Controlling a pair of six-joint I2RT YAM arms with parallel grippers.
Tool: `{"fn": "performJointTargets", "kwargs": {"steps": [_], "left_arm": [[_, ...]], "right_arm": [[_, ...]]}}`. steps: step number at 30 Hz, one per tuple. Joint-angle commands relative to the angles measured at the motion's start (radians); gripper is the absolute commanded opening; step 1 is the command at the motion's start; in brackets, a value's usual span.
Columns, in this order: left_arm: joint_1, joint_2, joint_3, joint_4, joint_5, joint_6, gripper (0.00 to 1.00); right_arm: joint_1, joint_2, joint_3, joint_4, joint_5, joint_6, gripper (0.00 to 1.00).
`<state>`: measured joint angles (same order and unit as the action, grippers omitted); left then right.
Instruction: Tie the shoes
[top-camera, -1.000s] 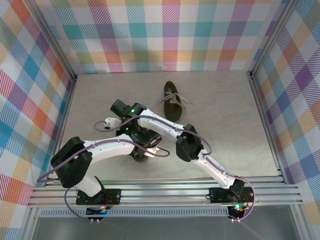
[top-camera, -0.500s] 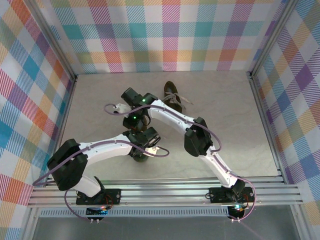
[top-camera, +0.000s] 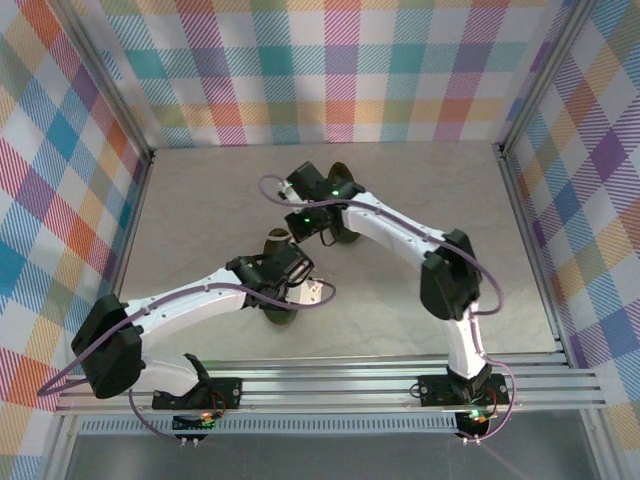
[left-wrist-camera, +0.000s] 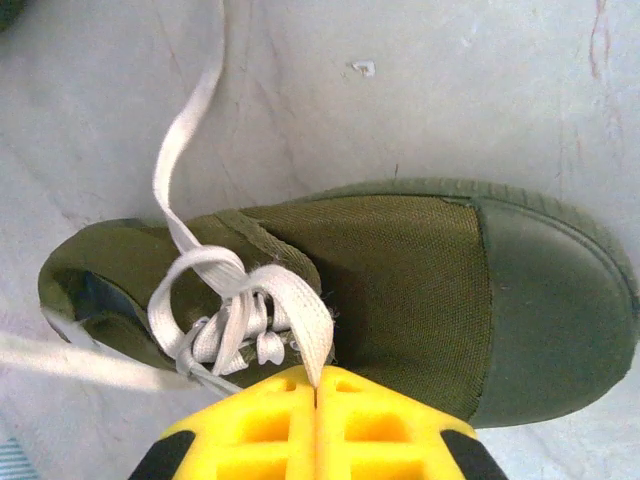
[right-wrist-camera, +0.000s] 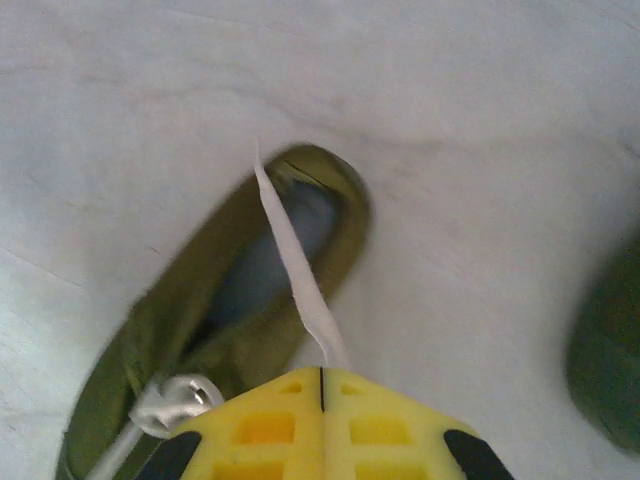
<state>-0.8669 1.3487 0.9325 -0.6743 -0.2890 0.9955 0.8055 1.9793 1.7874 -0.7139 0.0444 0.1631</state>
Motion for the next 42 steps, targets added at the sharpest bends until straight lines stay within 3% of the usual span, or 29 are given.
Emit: {"fn": "performJointTargets", "kwargs": {"steps": [1, 7, 13, 16, 17, 20, 25, 28, 31, 34, 38, 42], "left_arm": [[0.013, -0.03, 0.022, -0.056, 0.117, -0.044, 0.0], [0.043, -0.062, 0.029, -0.048, 0.194, -0.076, 0.0], [0.084, -0.112, 0.029, -0.022, 0.292, -0.124, 0.0], [0.101, -0.133, 0.031, -0.018, 0.338, -0.151, 0.0], [0.108, -0.139, 0.029, -0.015, 0.352, -0.164, 0.0], [0.12, -0.159, 0.021, 0.0, 0.381, -0.196, 0.0], [0.158, -0.181, 0.024, 0.025, 0.422, -0.265, 0.0], [0.195, -0.19, 0.028, 0.059, 0.46, -0.341, 0.0], [0.218, -0.188, 0.031, 0.088, 0.49, -0.415, 0.0], [0.226, -0.181, 0.031, 0.102, 0.498, -0.47, 0.0], [0.23, -0.172, 0.025, 0.13, 0.5, -0.54, 0.0], [0.247, -0.149, 0.031, 0.169, 0.537, -0.665, 0.0]], "right_arm": [[-0.001, -0.115, -0.157, 0.075, 0.072, 0.17, 0.0], [0.0, -0.244, -0.394, 0.163, 0.037, 0.269, 0.0], [-0.03, -0.338, -0.467, 0.166, 0.099, 0.291, 0.0], [-0.045, -0.364, -0.506, 0.163, 0.06, 0.292, 0.0], [-0.047, -0.375, -0.523, 0.167, 0.05, 0.293, 0.04], [-0.059, -0.446, -0.619, 0.244, 0.051, 0.274, 0.3], [-0.098, -0.535, -0.731, 0.384, 0.076, 0.109, 0.43], [-0.108, -0.528, -0.783, 0.509, 0.073, -0.065, 0.58], [-0.12, -0.471, -0.761, 0.501, 0.012, -0.195, 0.59], [-0.121, -0.369, -0.658, 0.351, 0.078, -0.22, 0.53], [-0.116, -0.251, -0.542, 0.198, 0.186, -0.062, 0.48], [-0.109, -0.178, -0.479, 0.109, 0.244, 0.201, 0.46]]}}
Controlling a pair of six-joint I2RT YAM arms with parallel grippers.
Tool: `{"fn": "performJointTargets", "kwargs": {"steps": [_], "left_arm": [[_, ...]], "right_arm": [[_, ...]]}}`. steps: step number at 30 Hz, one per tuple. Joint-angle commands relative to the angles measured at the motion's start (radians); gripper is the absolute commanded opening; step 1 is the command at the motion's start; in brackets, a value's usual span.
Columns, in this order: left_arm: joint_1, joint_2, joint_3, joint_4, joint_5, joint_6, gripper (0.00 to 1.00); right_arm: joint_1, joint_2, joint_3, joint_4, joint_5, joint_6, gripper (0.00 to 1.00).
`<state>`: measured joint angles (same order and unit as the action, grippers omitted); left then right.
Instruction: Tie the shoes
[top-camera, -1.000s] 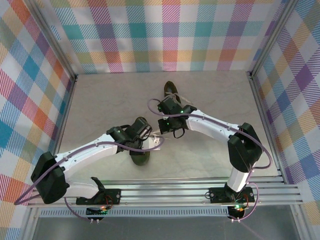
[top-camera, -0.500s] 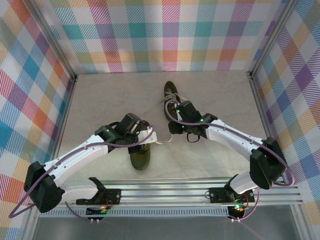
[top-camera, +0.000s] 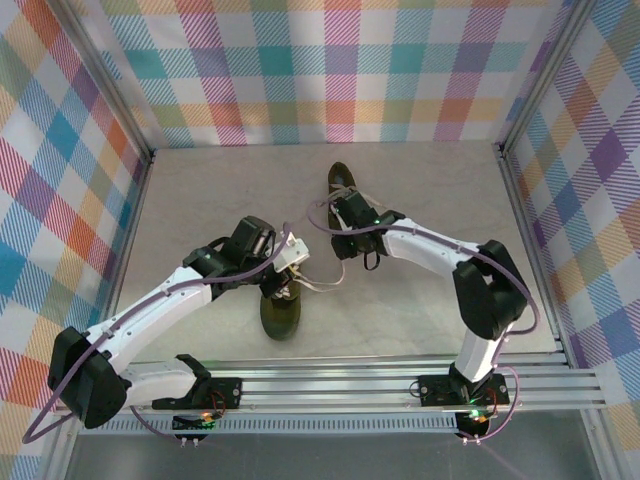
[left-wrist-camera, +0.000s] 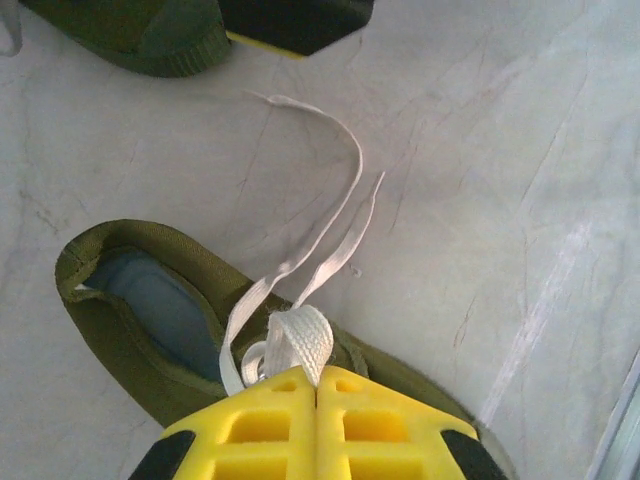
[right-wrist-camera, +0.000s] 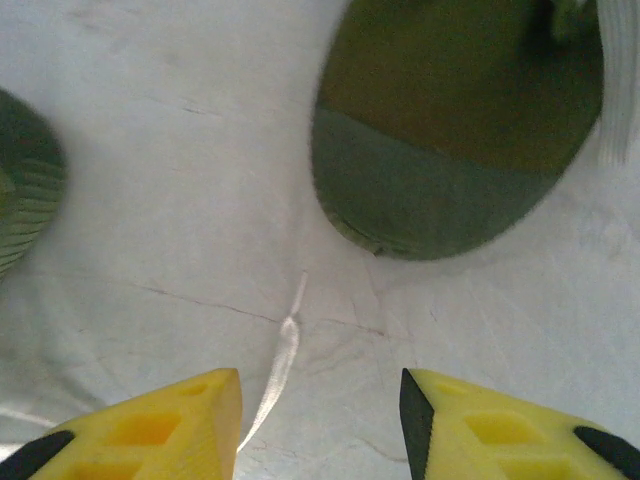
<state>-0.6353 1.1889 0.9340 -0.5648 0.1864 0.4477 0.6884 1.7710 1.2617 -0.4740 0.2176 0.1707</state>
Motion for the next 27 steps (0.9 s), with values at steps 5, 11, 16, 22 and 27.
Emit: {"fn": "performJointTargets", "kwargs": {"steps": [5, 11, 16, 22, 27], "left_arm": [[0.026, 0.053, 0.035, 0.073, 0.152, -0.176, 0.0], [0.062, 0.061, 0.056, -0.023, 0.214, -0.113, 0.0], [0.094, 0.11, 0.136, -0.184, 0.226, -0.012, 0.0], [0.118, 0.149, 0.161, -0.231, 0.184, 0.006, 0.0], [0.137, 0.136, 0.113, -0.144, 0.219, -0.048, 0.0]], "right_arm": [[0.008, 0.118, 0.108, -0.163, 0.023, 0.296, 0.49], [0.007, 0.175, 0.13, -0.166, -0.057, 0.325, 0.49], [0.008, 0.215, 0.134, -0.151, -0.104, 0.334, 0.46], [0.017, 0.255, 0.149, -0.167, -0.106, 0.326, 0.36], [0.017, 0.182, 0.098, -0.13, -0.073, 0.328, 0.08]]}}
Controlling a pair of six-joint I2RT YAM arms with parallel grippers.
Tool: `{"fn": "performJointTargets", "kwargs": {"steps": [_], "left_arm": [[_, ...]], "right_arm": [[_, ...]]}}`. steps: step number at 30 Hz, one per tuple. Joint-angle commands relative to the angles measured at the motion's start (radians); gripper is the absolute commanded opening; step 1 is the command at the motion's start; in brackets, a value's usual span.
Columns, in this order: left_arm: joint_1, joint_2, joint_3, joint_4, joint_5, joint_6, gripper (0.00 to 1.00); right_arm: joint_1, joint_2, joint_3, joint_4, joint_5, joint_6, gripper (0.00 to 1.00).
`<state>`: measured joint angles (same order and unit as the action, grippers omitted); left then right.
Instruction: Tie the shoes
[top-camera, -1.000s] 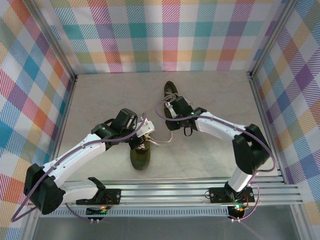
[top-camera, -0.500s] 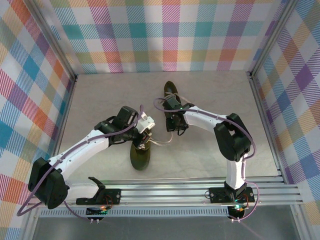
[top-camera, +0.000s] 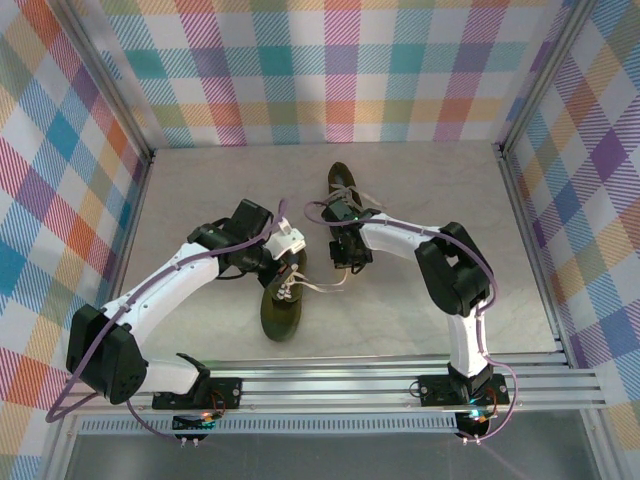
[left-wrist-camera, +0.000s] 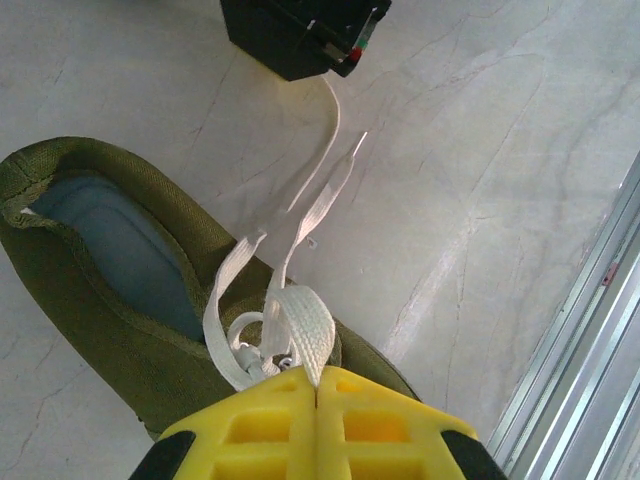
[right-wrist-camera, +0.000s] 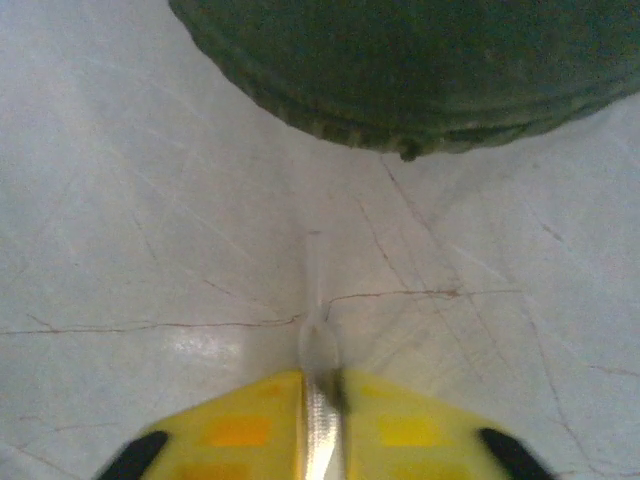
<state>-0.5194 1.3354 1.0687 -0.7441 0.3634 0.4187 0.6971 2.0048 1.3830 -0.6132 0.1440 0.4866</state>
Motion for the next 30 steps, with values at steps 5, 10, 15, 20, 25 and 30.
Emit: {"fn": "performJointTargets", "kwargs": {"steps": [5, 10, 15, 20, 25, 30], "left_arm": [[0.067, -0.035, -0.077, 0.154, 0.106, -0.129, 0.0], [0.081, -0.088, -0.132, 0.297, 0.191, -0.249, 0.0], [0.065, -0.086, -0.073, 0.331, 0.225, -0.302, 0.0], [0.015, -0.036, -0.01, 0.333, 0.202, -0.316, 0.0], [-0.038, 0.04, 0.043, 0.389, 0.182, -0.353, 0.0], [-0.086, 0.14, 0.111, 0.425, 0.17, -0.372, 0.0]], "right_arm": [[-0.006, -0.213, -0.111, 0.083, 0.097, 0.028, 0.0], [-0.022, -0.368, -0.174, 0.145, 0.137, 0.018, 0.0], [-0.048, -0.467, -0.162, 0.135, 0.137, 0.001, 0.0], [-0.093, -0.539, -0.138, 0.105, 0.129, -0.012, 0.0], [-0.163, -0.599, -0.137, 0.077, 0.127, -0.026, 0.0], [-0.227, -0.638, -0.158, 0.05, 0.125, -0.041, 0.0]]}}
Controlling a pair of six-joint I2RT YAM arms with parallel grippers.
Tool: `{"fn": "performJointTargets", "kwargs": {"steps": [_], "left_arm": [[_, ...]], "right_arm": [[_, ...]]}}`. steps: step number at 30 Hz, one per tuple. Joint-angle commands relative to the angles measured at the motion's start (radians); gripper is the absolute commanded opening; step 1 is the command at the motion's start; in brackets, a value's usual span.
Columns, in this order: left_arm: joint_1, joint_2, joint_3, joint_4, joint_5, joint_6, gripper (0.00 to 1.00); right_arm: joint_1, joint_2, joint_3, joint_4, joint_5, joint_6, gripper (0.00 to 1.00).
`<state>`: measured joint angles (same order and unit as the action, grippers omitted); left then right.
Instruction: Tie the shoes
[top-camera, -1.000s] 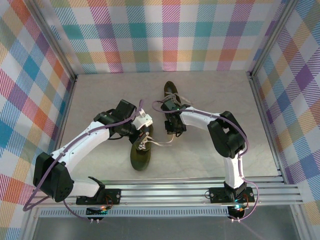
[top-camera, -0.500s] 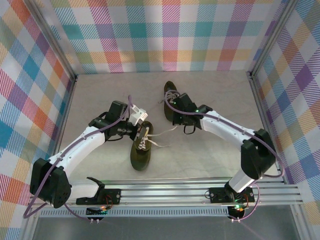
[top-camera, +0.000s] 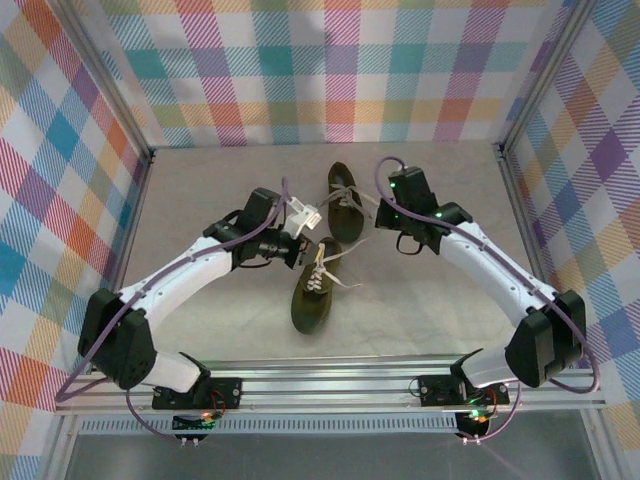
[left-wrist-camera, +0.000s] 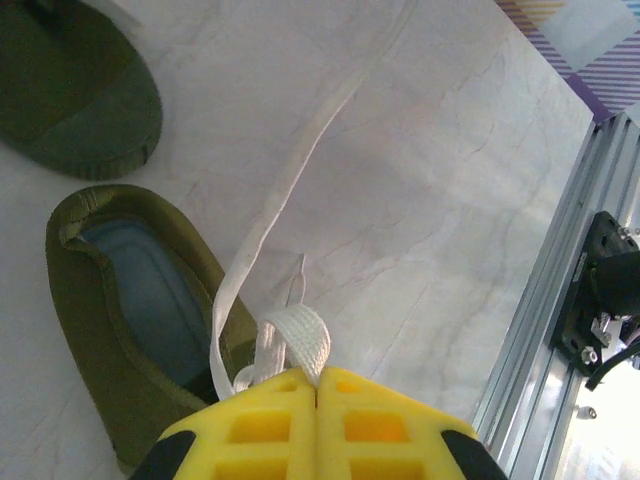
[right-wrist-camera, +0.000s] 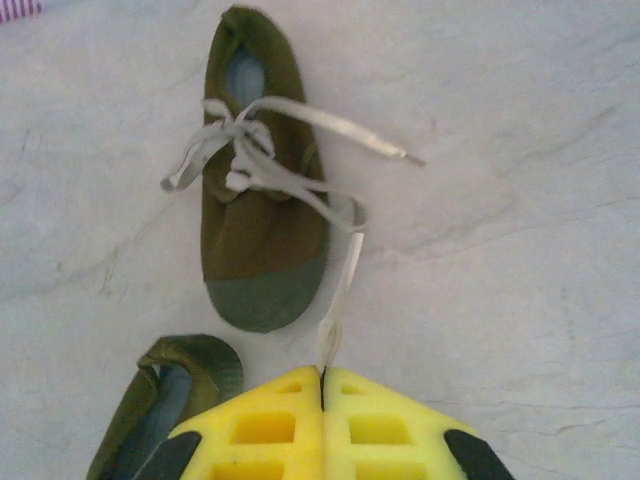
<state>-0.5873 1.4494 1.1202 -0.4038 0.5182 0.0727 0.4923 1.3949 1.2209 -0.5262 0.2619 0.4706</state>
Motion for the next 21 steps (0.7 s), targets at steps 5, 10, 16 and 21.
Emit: {"fn": "performJointTargets", "kwargs": {"steps": [5, 10, 16, 21], "left_arm": [[-0.025, 0.117, 0.119, 0.014, 0.043, 0.075, 0.0], [-0.017, 0.19, 0.184, -0.222, 0.127, 0.376, 0.0], [0.012, 0.185, 0.17, -0.313, 0.097, 0.574, 0.0], [0.064, 0.184, 0.157, -0.254, 0.185, 0.554, 0.0]], "right_arm": [[-0.035, -0.068, -0.048, -0.026, -0.02, -0.038, 0.0], [-0.035, -0.143, -0.138, 0.088, -0.186, -0.034, 0.0], [0.0, -0.234, -0.266, 0.233, -0.358, -0.039, 0.0], [0.102, -0.286, -0.334, 0.242, -0.281, -0.089, 0.0]]}}
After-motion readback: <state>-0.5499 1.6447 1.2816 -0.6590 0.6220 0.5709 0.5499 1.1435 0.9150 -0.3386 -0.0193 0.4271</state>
